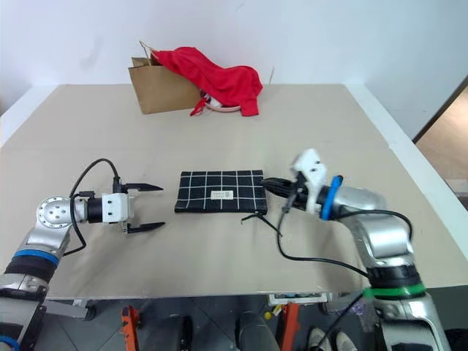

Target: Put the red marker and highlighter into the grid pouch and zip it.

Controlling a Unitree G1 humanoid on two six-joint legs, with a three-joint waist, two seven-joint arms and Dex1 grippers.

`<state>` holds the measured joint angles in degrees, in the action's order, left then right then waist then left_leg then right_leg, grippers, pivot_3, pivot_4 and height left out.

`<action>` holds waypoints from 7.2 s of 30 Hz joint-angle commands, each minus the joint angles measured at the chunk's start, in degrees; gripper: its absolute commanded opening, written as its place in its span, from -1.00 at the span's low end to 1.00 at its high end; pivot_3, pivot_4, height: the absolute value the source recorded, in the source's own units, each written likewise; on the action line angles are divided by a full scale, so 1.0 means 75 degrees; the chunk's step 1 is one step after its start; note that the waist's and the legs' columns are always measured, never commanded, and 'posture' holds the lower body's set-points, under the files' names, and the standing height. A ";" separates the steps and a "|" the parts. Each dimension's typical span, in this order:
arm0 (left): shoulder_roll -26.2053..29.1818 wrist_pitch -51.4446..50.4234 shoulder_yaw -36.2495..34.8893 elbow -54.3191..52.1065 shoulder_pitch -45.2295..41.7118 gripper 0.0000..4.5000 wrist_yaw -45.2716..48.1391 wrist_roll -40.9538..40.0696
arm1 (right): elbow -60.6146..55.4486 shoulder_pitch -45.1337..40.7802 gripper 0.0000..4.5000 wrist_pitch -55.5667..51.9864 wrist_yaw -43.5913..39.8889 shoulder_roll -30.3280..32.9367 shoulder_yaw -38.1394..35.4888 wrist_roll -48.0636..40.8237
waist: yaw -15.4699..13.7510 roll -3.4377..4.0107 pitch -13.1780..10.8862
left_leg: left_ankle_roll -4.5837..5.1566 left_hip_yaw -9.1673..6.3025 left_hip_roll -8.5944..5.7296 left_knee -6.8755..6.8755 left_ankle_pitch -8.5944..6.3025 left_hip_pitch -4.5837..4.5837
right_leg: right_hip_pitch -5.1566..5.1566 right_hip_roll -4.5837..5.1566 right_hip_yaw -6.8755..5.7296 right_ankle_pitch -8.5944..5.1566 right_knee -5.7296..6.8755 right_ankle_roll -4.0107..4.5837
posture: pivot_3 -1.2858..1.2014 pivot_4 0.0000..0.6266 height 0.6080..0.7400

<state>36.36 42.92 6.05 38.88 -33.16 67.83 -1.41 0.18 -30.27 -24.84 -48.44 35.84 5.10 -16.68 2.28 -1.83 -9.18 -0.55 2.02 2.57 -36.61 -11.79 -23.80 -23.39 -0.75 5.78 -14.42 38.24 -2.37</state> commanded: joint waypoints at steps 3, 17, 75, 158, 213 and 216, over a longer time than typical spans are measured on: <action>-0.0191 0.0802 0.0405 0.0948 -0.0455 1.00 -0.0372 0.0560 | 0.0460 -0.0412 -0.94 0.0518 -0.0149 -0.0088 0.0467 0.0666 | -0.0078 0.0002 0.0003 | 0.0000 0.0001 -0.0005 -0.0001 -0.0001 -0.0002 | 0.0003 0.0007 0.0001 0.0011 -0.0001 0.0018 | 0.03 -0.52 1.00; -0.0683 0.1674 0.0999 0.2219 -0.1274 1.00 -0.1478 0.1417 | 0.1462 -0.0601 -0.94 0.1272 -0.0807 0.0418 0.2205 0.2895 | -0.0124 0.0009 0.0036 | 0.0019 0.0016 0.0003 -0.0009 0.0014 0.0027 | 0.0020 0.0001 -0.0001 0.0019 0.0004 -0.0006 | 0.03 -0.52 1.00; -0.1474 -0.3430 -0.0164 -0.0494 -0.1000 -1.00 -0.1778 -0.0768 | -0.0521 -0.0502 0.30 -0.1403 -0.1103 0.0456 -0.1652 -0.0768 | -0.0120 0.0033 0.0042 | 0.0056 -0.0006 0.0004 0.0009 0.0032 -0.0125 | -0.0111 0.0005 -0.0031 0.0037 0.0010 0.0020 | 0.03 -0.52 1.00; -0.2149 -0.6107 -0.0072 -0.2509 -0.0585 -1.00 -0.2500 -0.0987 | 0.1782 -0.2522 -0.85 -0.0881 0.0729 -0.3652 0.1841 0.1666 | 0.0049 0.0037 0.0039 | 0.0031 -0.0017 0.0005 0.0000 0.0050 -0.0108 | -0.0117 -0.0005 -0.0032 0.0037 0.0067 0.0045 | 0.03 -0.52 1.00; -0.2485 -0.6340 -0.0322 -0.2696 -0.0209 -1.00 -0.2553 -0.1351 | -0.0543 0.0691 0.12 -0.4310 0.4534 -0.0478 -0.2478 0.1687 | 0.0052 0.0030 0.0035 | 0.0008 -0.0042 -0.0016 0.0020 0.0072 -0.0077 | -0.0092 0.0004 -0.0038 0.0006 0.0084 0.0021 | 0.03 -0.52 1.00; -0.2491 -0.6321 -0.0320 -0.2659 -0.0237 -1.00 -0.2526 -0.1350 | -0.0570 0.0708 -0.37 -0.4209 0.4577 -0.0438 -0.2568 0.1661 | 0.0052 0.0030 0.0035 | 0.0008 -0.0043 -0.0016 0.0020 0.0072 -0.0077 | -0.0091 0.0004 -0.0038 -0.0006 0.0084 0.0001 | 0.03 -0.52 1.00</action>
<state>17.62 -5.68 4.67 19.40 -34.32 48.87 -10.70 -2.55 -25.02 -57.24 -14.77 31.35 -11.96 -4.52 2.66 -1.61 -8.91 -0.50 1.71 2.45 -36.46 -11.25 -24.37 -24.08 -0.71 5.51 -14.47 38.87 -2.37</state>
